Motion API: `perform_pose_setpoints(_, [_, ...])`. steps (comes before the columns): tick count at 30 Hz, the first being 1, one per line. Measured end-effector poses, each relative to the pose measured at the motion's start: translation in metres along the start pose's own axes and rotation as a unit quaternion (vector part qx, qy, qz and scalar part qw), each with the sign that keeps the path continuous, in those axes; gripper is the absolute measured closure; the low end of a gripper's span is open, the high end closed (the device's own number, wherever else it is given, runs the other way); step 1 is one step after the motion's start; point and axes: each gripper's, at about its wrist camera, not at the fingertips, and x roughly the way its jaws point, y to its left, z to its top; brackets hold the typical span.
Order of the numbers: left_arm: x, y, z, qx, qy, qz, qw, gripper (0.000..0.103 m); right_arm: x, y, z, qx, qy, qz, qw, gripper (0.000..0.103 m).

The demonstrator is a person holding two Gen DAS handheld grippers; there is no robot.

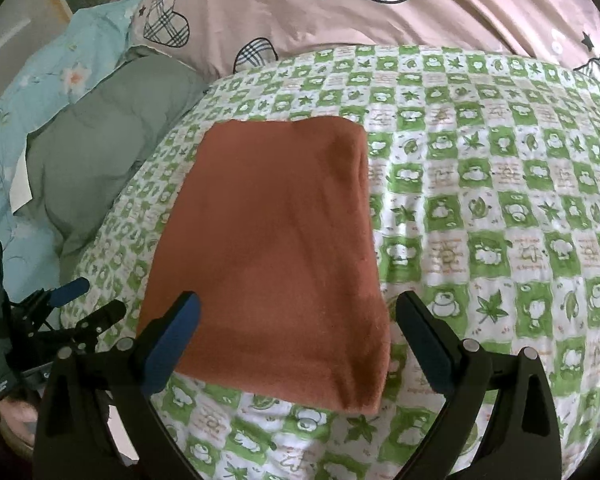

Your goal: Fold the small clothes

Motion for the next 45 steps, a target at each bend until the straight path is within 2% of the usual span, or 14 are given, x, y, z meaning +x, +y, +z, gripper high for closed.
perform_pose_setpoints(14, [-0.02,-0.007,-0.017,0.016,-0.013,0.0,0.9998,0.018,-0.012,0.022,-0.036,-0.058,0.015,-0.007,0.998,0.005])
perform_pose_setpoints(22, [-0.019,-0.012,-0.034,0.032,0.003,-0.01,0.9994,0.018,-0.017,0.026,-0.055,-0.069,0.025,-0.013,0.997,0.005])
perform_pose_setpoints(45, [-0.023,-0.01,-0.037,0.03,0.003,-0.015,0.9994,0.018,-0.02,0.026,-0.062,-0.069,0.032,-0.021,0.997,0.005])
